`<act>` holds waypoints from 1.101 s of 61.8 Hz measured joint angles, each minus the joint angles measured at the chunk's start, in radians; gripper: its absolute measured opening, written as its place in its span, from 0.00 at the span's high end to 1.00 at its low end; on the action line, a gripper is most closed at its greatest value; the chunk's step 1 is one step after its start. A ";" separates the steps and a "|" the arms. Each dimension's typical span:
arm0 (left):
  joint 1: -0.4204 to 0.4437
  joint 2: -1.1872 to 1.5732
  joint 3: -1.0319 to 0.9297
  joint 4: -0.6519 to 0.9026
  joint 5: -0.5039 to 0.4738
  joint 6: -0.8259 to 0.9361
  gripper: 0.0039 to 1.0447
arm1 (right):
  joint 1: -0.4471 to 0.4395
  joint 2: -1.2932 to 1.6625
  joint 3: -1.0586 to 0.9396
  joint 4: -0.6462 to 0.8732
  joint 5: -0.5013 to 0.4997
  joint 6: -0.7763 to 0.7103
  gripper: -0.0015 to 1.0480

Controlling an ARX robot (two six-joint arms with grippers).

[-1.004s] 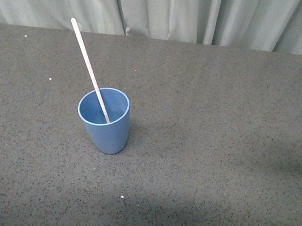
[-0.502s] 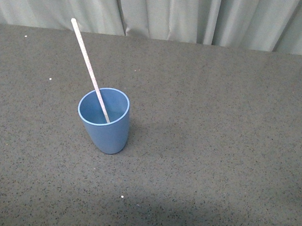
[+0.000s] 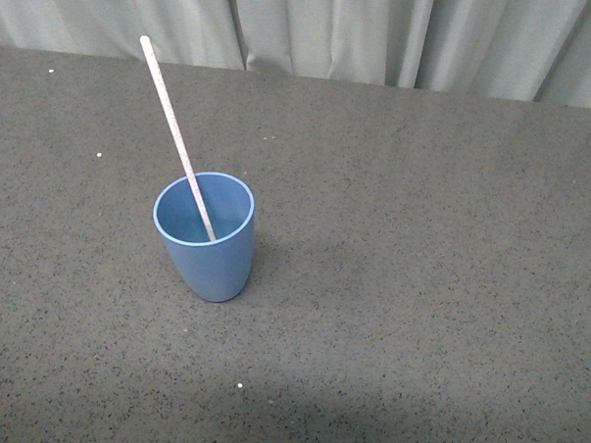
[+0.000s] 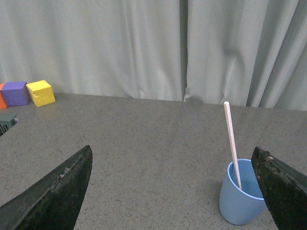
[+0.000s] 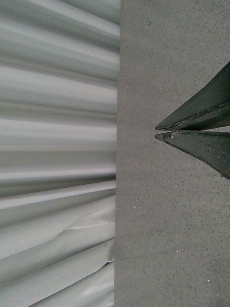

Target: Transfer chopsticks to blue cup

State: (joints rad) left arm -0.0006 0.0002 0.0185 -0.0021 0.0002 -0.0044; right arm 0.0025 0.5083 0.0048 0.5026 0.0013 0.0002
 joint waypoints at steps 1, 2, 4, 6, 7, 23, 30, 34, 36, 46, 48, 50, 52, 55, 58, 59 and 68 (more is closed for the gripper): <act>0.000 0.000 0.000 0.000 0.000 0.000 0.06 | 0.000 -0.012 0.000 -0.011 0.000 0.000 0.99; 0.000 0.000 0.000 0.000 0.000 0.000 0.06 | 0.000 -0.018 0.000 -0.016 0.000 0.000 0.99; 0.000 0.000 0.000 0.000 0.000 0.000 0.06 | 0.000 -0.035 0.000 -0.032 0.000 0.000 0.99; 0.000 0.000 0.000 0.000 0.000 0.000 0.06 | 0.000 -0.051 0.000 -0.048 0.000 0.000 0.99; 0.000 0.000 0.000 0.000 0.000 0.000 0.06 | 0.000 -0.062 0.000 -0.058 0.000 0.000 0.99; 0.000 0.000 0.000 0.000 0.000 0.000 0.06 | 0.000 -0.178 0.000 -0.170 0.000 0.000 0.99; 0.000 0.000 0.000 0.000 0.000 0.000 0.06 | 0.000 -0.220 0.000 -0.211 0.000 0.000 0.99; 0.000 0.000 0.000 0.000 0.000 0.000 0.06 | 0.000 -0.240 0.000 -0.231 0.000 0.000 0.99; 0.000 0.000 0.000 0.000 0.000 0.000 0.06 | 0.000 -0.253 0.000 -0.244 0.000 0.000 0.99; 0.000 0.000 0.000 0.000 0.000 0.000 0.06 | 0.000 -0.311 0.000 -0.302 0.000 0.000 0.99; 0.000 0.000 0.000 0.000 0.000 0.000 0.06 | 0.000 -0.319 0.000 -0.309 0.000 0.000 0.99; 0.000 0.000 0.000 0.000 0.000 0.000 0.06 | 0.000 -0.325 0.000 -0.315 0.000 0.000 0.99; 0.000 0.000 0.000 0.000 0.000 0.000 0.06 | 0.000 -0.332 0.000 -0.322 0.000 0.000 0.99; 0.000 0.000 0.000 0.000 0.000 0.000 0.06 | 0.000 -0.379 0.001 -0.380 0.000 0.000 0.99; 0.000 0.000 0.000 0.000 0.000 0.000 0.06 | 0.000 -0.446 0.000 -0.472 -0.003 0.000 0.99; 0.000 0.000 0.000 0.000 0.000 0.000 0.06 | 0.000 -0.457 0.000 -0.484 -0.003 0.000 0.99; 0.000 0.000 0.000 0.000 0.000 0.000 0.06 | 0.000 -0.503 0.000 -0.500 -0.002 0.000 0.99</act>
State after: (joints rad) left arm -0.0006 0.0002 0.0185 -0.0021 0.0002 -0.0040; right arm 0.0025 0.0051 0.0051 0.0021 -0.0010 -0.0002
